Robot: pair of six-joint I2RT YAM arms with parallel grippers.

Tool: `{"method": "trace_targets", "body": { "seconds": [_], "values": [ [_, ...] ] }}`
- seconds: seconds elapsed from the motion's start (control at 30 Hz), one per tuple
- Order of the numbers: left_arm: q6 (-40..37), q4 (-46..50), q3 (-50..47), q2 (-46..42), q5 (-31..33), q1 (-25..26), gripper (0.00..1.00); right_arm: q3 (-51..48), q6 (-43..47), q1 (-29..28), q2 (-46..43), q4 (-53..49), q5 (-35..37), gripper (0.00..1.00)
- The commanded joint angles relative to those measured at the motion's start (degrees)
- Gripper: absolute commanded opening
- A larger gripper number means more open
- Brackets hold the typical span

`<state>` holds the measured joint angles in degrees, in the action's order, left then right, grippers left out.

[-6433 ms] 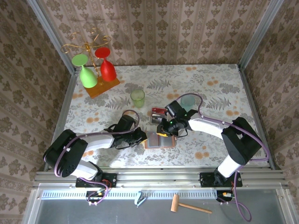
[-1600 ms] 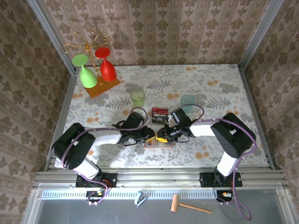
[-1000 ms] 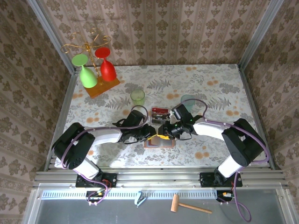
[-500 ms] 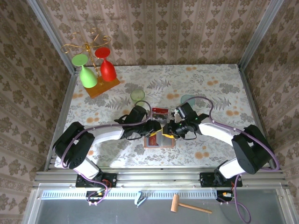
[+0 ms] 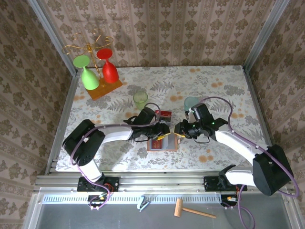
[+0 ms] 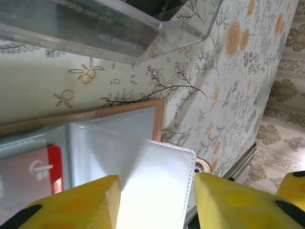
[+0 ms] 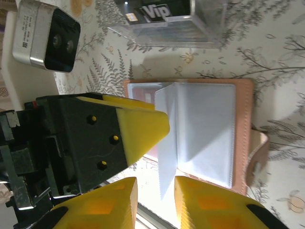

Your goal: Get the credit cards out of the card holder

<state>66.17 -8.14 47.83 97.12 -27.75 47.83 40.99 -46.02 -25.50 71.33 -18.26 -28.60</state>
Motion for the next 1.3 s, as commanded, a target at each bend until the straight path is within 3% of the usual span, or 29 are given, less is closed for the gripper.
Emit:
{"method": "trace_targets", "body": {
  "seconds": [0.0,0.5,0.97,1.27],
  "values": [
    [-0.78,0.33,2.47,1.52,-1.46,0.68,0.46,-1.86,1.28,0.95,-2.27,-2.79,1.58,0.27],
    [0.10,-1.23,3.25,3.48,-2.20,1.38,0.47,-4.16,0.09,2.26,-5.33,-2.55,1.04,0.27],
    [0.00,-2.36,-1.66,-2.03,-1.71,-0.69,0.47,-3.84,-4.36,1.55,-2.42,2.26,-0.16,0.27],
    [0.09,-3.05,-5.65,-5.93,-1.12,-1.93,0.47,-0.95,-5.53,-2.03,3.54,4.02,-0.07,0.27]
  ]
}}
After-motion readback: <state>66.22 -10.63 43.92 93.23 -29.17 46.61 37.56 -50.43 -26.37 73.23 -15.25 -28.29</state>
